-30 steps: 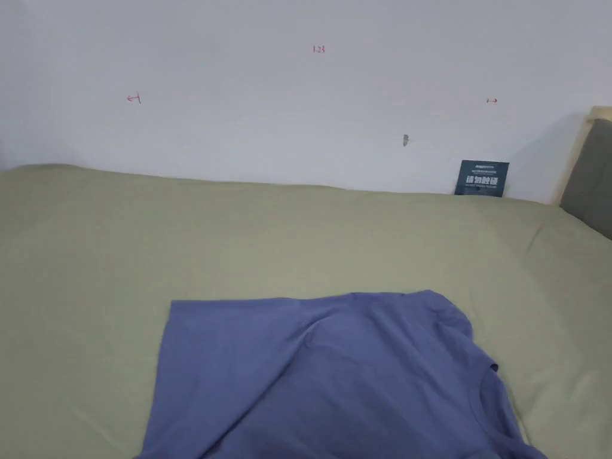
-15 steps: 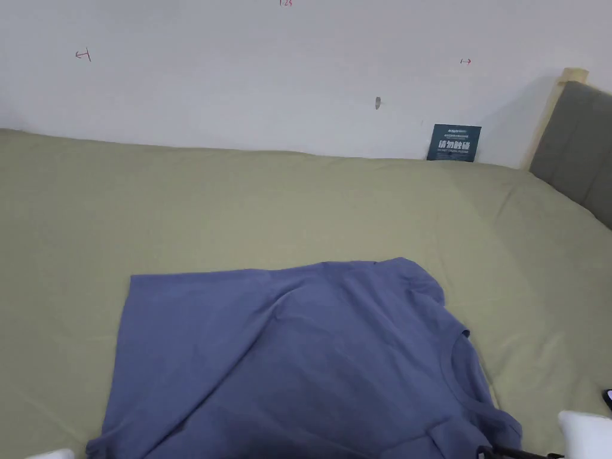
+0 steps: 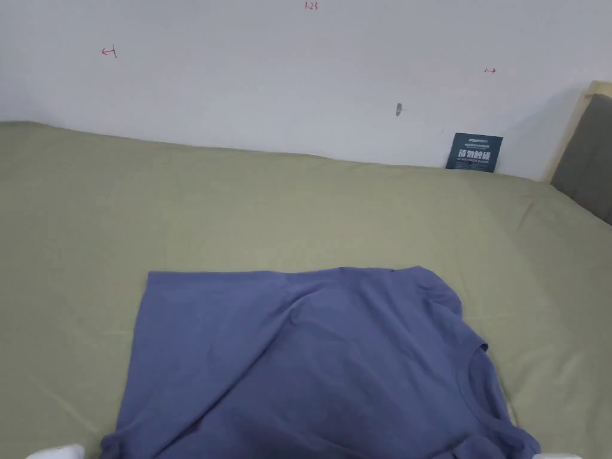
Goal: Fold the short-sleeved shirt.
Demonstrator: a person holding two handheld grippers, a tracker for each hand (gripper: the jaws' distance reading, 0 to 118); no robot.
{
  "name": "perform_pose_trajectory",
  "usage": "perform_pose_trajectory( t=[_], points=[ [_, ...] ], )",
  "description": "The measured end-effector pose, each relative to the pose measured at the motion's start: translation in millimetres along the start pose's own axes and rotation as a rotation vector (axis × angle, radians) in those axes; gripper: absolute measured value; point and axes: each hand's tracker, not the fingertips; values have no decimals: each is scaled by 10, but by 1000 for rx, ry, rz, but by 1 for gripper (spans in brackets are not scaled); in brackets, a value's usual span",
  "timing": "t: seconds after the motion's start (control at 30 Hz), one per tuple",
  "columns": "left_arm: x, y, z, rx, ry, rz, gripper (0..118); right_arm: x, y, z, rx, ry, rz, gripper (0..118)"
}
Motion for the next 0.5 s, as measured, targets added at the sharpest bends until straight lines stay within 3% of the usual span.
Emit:
perform_pose_trajectory(
  t=[0.23,0.5],
  points=[
    [40,108,233,73,-13,-14,9,-98,183,313,89,5,21,5],
    [108,736,184,95,-18,-90,9,-121,904,243,155,20,48,5]
  ],
)
